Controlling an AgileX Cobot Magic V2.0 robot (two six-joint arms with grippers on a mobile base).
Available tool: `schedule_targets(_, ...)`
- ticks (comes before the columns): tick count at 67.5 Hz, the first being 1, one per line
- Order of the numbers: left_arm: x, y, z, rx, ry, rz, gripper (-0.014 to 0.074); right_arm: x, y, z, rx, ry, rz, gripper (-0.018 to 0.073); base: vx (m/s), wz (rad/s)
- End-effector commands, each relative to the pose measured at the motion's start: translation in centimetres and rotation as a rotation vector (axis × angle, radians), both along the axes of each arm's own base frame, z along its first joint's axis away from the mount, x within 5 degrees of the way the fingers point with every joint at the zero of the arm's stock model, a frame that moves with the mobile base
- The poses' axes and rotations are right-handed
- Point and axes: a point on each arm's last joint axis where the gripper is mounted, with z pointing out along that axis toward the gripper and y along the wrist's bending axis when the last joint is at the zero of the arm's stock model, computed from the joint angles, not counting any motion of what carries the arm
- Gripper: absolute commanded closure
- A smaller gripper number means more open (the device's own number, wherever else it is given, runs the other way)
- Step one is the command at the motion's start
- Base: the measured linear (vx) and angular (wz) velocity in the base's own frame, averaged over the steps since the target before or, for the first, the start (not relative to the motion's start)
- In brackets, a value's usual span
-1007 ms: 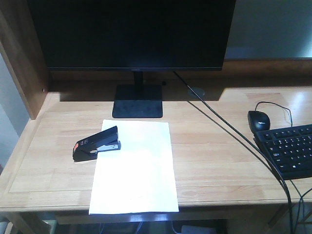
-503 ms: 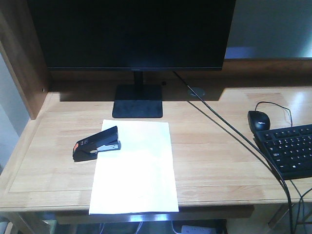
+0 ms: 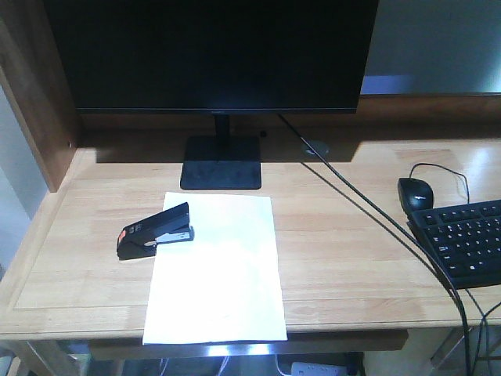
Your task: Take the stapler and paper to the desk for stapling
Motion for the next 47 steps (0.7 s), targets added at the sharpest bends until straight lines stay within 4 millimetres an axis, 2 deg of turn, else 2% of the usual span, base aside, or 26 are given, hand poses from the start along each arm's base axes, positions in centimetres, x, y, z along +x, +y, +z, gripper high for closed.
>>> schedule_targets(1,0.0,0.0,-0.2,-0.016,-0.058,-0.003,0.0603,0.0,-0.4,0.8,-0.025,-0.019,-0.046,0.0568,0.00,0.00)
schedule_targets(18,0.0,0.0,-0.2,-0.016,-0.058,-0.003,0.0603,0.2,-0.6,-0.3,-0.123,0.090,-0.089,0.0568,0.00,0.00)
schedule_targets(24,0.0,0.0,-0.2,-0.016,-0.058,-0.003,0.0603,0.2,-0.5,-0.5,-0.100,0.115,-0.068,0.0568,0.00,0.00)
schedule_targets(47,0.0,0.0,-0.2,-0.016,-0.058,-0.003,0.0603,0.1,-0.5,0.0,-0.095,0.061,-0.069,0.0568,0.00,0.00)
